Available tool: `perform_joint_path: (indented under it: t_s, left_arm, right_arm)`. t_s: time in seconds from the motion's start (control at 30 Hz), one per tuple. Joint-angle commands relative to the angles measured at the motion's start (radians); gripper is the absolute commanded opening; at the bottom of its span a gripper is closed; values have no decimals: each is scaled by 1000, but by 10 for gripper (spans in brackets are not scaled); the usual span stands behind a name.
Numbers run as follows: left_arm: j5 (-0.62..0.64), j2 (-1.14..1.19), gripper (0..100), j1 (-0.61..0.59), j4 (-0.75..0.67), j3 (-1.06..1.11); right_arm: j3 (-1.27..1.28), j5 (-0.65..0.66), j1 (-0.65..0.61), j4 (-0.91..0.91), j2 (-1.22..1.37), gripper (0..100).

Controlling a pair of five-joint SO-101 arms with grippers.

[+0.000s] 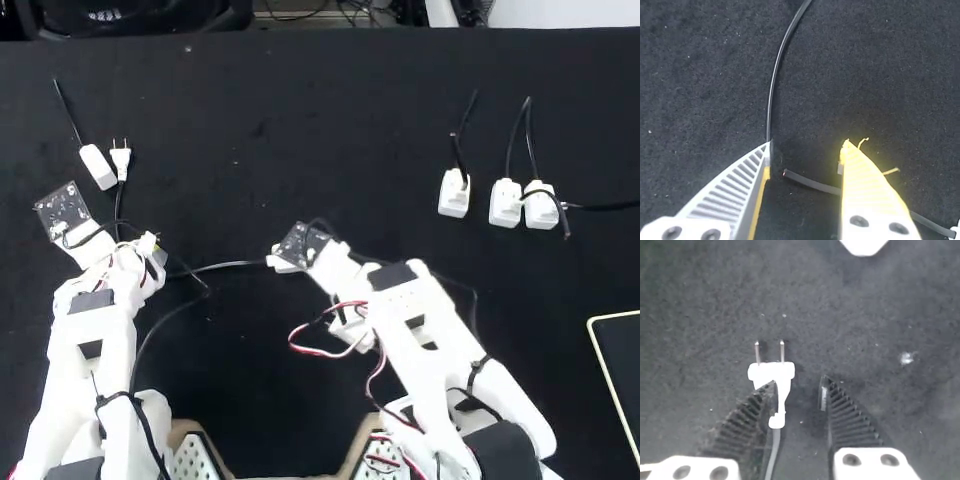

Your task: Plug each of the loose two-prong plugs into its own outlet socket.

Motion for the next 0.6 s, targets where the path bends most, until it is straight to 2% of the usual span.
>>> perform_joint_path:
  t_s: [0.0,0.3,0.57]
  left_arm:
    - [5,-25,220,16,-14,-13]
    - [6,-25,220,16,-14,-15]
    - [5,-25,220,16,-14,-15]
  right_arm:
    - [21,0,-64,-38,4,128]
    - [31,0,-68,-41,4,128]
    - [47,-38,-143,-32,4,128]
